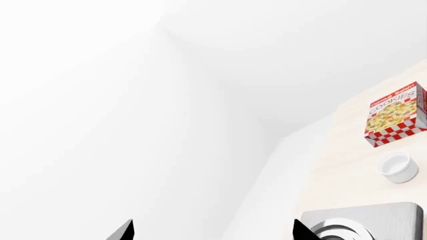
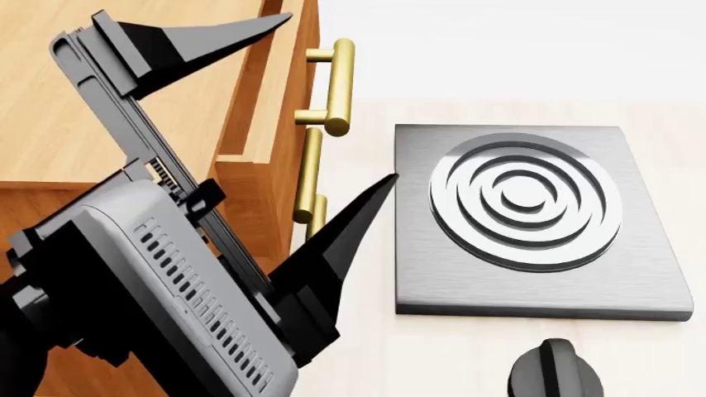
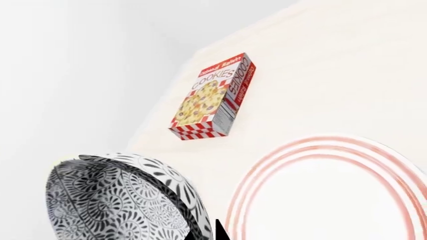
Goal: Pick the akita bowl on the wooden cabinet and place it on the plate.
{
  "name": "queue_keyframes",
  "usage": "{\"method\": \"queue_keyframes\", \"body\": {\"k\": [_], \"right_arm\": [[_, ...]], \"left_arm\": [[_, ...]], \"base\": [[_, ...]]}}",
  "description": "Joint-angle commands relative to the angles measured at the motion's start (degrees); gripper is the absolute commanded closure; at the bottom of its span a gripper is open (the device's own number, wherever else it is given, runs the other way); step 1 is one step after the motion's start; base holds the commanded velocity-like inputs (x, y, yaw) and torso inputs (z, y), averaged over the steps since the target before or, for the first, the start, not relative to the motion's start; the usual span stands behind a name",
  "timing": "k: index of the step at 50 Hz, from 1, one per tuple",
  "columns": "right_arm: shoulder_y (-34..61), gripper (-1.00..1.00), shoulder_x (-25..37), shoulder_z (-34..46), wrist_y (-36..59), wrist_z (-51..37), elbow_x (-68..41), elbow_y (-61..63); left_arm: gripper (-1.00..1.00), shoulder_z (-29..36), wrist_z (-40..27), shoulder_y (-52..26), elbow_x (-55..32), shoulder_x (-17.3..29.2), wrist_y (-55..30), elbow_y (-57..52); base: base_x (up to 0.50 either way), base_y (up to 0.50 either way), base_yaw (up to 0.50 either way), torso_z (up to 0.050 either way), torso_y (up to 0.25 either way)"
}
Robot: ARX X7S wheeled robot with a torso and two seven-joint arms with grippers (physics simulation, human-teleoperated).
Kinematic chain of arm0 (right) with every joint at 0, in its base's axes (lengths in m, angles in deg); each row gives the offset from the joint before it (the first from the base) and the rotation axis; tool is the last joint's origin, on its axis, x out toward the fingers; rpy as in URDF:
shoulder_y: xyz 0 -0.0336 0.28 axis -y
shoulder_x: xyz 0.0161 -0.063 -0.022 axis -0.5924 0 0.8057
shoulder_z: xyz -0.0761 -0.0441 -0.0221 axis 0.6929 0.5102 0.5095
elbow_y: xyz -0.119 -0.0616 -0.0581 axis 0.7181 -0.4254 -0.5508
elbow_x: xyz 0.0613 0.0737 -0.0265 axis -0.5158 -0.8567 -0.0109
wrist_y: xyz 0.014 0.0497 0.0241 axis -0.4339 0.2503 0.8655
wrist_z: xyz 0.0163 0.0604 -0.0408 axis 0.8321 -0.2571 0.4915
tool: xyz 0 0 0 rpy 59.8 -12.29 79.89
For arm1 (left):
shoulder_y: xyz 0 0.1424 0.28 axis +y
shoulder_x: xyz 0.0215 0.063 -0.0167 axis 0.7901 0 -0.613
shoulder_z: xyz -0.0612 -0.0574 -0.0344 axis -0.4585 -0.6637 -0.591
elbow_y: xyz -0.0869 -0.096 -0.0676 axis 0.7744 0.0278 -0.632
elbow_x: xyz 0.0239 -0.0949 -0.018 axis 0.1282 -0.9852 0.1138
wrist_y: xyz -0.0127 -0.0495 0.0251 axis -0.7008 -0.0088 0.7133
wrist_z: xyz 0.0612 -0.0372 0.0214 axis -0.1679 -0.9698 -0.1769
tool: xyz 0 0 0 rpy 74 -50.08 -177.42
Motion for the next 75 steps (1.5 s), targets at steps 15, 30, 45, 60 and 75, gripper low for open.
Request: {"method": "queue_keyframes", "body": {"k": [15, 30, 45, 60, 75], "right_arm": [[-0.1, 1.0, -1.6, -0.9, -0.1, 0.9, -0.2, -4.8], [1.7, 1.0, -2.5, -1.7, 0.1, 0.3, -2.7, -7.4], [5.0, 1.0, -1.6, -0.1, 0.4, -0.2, -1.4, -11.8], [5.2, 1.0, -2.1, -0.2, -0.1, 0.5, -0.7, -15.2], [7.2, 1.0, -3.0, 1.0, -0.2, 1.2, -0.1, -19.6]], "left_arm": [[-1.0, -0.2, 0.2, 0.5, 0.3, 0.0, -0.2, 0.2], [-1.0, -0.3, 0.3, 1.2, 0.7, 0.1, 0.0, 0.4], [-1.0, -0.3, 0.3, 2.0, 1.1, 0.2, 0.2, 0.6], [-1.0, -0.3, 0.6, 2.5, 1.4, -0.2, 0.2, 1.1], [-1.0, -0.3, 1.0, 3.0, 1.7, -0.2, 0.4, 1.7]], "base": [[0.0, 0.0, 0.0, 0.0, 0.0], [0.0, 0.0, 0.0, 0.001, 0.0], [0.0, 0.0, 0.0, 0.0, 0.001], [0.0, 0.0, 0.0, 0.0, 0.0], [0.0, 0.0, 0.0, 0.0, 0.001]]}}
